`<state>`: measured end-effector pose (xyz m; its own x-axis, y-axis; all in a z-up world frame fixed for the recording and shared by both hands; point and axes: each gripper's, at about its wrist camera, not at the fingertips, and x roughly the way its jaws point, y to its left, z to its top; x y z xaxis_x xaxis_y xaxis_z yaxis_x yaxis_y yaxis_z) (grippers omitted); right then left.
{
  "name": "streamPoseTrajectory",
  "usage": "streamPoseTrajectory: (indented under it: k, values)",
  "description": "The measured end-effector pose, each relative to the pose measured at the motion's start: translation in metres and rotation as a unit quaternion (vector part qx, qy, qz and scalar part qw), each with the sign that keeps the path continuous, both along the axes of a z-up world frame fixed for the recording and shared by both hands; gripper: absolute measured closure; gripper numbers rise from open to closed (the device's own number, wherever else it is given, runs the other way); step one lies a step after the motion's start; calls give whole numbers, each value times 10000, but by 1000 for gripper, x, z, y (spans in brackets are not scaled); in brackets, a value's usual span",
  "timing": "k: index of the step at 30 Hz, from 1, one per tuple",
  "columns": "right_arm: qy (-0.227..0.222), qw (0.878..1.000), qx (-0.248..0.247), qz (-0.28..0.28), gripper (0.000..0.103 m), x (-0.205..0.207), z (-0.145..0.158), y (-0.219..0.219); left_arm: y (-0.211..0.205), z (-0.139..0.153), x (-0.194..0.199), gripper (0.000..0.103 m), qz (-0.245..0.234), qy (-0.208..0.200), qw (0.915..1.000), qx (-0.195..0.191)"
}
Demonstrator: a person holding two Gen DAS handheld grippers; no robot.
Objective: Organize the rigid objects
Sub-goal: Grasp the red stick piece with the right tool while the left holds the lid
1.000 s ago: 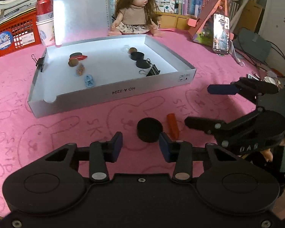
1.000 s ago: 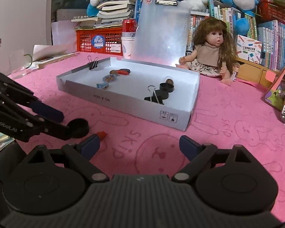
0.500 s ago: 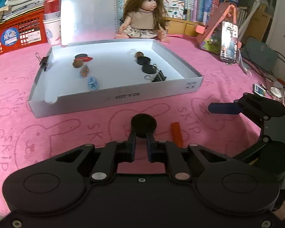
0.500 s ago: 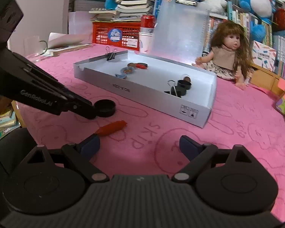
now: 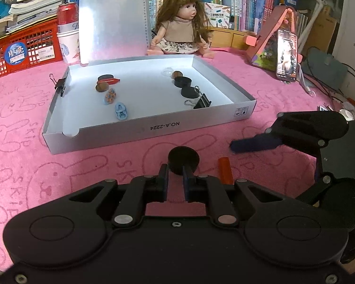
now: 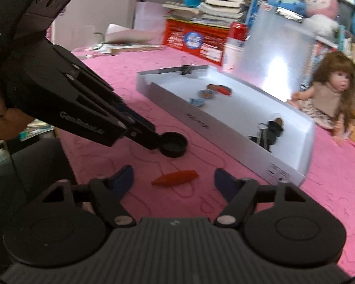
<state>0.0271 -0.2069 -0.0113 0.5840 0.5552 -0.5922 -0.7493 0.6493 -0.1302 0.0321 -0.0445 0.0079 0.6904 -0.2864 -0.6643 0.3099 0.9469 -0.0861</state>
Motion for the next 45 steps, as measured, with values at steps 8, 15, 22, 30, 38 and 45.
streamPoseTrajectory:
  k: [8,15,22,30,38,45]
  values:
    - [144,9996,146,-172,68,0,0,-1,3,0,0,89,82,-52,9999,-33]
    - [72,9969,227,-747,51,-4,1,-18,0,2,-1,83,58,-196,9998,-36]
    - [58,9953,153,-951,49,-15,-1,-30,-6,0,0,70,60,-335,9994,89]
    - [-39,9842,430,-1715,47,-17,0,-41,-14,-4,2,68,66,-463,9988,162]
    - [-358,9593,1350,-2454,34,-54,-15,-33,-17,-8,2,86,182,-608,9980,53]
    - [-675,9339,1760,-3038,28,-63,-26,-9,-2,-1,-6,93,428,-738,9963,10]
